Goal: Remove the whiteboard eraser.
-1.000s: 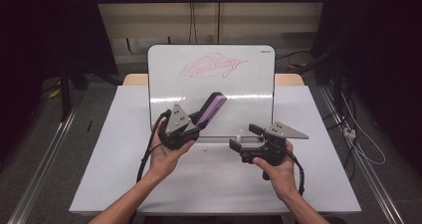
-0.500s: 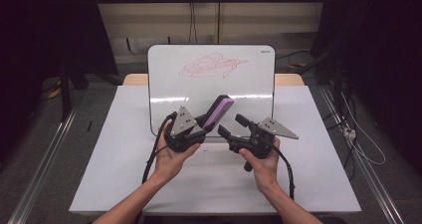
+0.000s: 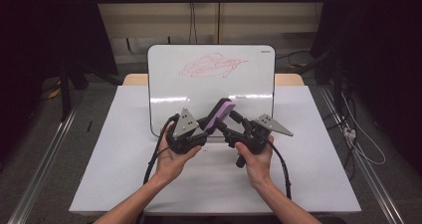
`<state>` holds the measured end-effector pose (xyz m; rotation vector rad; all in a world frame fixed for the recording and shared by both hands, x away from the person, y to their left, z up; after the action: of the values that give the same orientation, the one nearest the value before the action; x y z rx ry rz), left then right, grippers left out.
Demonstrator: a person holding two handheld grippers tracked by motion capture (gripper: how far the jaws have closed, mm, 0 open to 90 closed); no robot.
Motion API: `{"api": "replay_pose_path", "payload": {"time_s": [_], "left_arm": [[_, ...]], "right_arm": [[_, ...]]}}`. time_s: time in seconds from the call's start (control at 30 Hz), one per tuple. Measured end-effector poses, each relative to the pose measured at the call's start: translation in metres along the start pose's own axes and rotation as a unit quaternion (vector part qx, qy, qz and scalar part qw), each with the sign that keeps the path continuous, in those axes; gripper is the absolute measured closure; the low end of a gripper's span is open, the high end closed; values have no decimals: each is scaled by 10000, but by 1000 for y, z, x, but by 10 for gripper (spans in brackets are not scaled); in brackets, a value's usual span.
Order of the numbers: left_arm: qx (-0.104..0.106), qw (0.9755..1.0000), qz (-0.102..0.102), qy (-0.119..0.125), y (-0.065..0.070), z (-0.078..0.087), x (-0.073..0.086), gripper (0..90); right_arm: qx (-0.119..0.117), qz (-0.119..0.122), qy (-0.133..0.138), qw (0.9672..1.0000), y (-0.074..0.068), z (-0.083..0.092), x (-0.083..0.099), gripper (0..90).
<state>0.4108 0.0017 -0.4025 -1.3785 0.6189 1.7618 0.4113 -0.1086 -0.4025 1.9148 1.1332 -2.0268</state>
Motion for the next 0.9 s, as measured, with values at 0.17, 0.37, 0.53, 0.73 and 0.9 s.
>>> {"api": "replay_pose_path", "payload": {"time_s": [0.17,0.37,0.53,0.73,0.9], "left_arm": [[28,10000,-2,18,2,-1,0,638],[18,10000,11,12,1,-1,1,636],[9,10000,42,32,2,-3,5,629],[-95,9999,96,-34,0,-3,11,466],[-102,9996,247,-66,-4,-4,15,313]], "right_arm": [[-14,-121,-29,9999,-1,-1,2,344],[-53,-285,-79,9995,-2,-1,4,376],[-78,-233,-140,9996,-4,-1,5,404],[-55,-240,-84,9997,0,0,0,413],[12,-174,-86,9998,5,3,-4,414]]}}
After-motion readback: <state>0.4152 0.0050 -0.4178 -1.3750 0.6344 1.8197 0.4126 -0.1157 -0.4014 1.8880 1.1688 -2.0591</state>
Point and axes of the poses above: each handheld gripper's, and its own axes: z roughly backward along the jaws, x roughly out of its underside, y roughly to its right, the point moved 8 cm from there along -z, roughly forward along the jaws, and after that the axes turned 6 degrees about y, right-handed, at the moved point
